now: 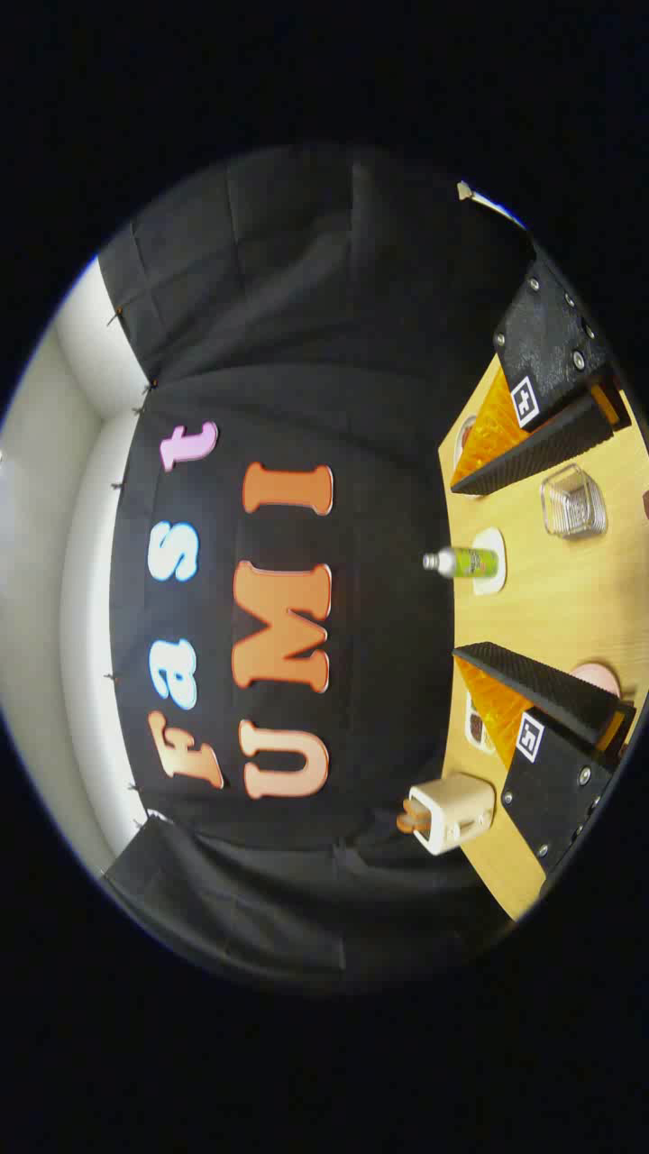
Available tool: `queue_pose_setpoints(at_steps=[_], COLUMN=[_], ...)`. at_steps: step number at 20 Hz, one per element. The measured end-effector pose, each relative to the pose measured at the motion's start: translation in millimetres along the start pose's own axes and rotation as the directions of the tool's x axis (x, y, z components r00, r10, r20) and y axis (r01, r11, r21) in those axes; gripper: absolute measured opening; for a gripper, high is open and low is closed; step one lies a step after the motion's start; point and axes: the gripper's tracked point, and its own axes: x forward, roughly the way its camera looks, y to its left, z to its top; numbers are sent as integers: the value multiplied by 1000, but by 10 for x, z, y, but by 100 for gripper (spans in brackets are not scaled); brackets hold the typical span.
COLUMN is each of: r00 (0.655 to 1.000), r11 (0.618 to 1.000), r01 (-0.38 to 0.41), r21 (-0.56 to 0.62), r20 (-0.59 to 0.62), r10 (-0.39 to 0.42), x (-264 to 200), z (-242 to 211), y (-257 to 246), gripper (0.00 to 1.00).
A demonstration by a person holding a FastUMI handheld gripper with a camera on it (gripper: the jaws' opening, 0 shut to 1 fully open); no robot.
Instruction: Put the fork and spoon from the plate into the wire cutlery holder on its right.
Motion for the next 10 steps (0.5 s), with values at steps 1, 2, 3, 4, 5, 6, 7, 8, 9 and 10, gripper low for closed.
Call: queue_pose_setpoints(at_steps=[1,2,3,4,5,6,7,8,9,10], r00=[1000,1000,999,999,999,1000,1000,1000,1000,999], r11=[1000,998,994,991,989,988,988,989,990,992], r01=[-14,-24,-34,-35,-23,-16,-11,-8,-7,-9], r21=[28,65,101,129,146,153,153,148,138,126], r20=[-7,-8,-8,-13,-18,-18,-18,-22,-28,-33], r10=[14,25,35,37,26,19,14,11,11,14], x=[-11,-9,-2,24,27,35,40,39,30,25], z=[13,44,73,78,65,67,70,68,55,40], y=[49,55,75,97,81,65,69,82,94,88], gripper=[99,98,98,98,98,98,98,98,98,98])
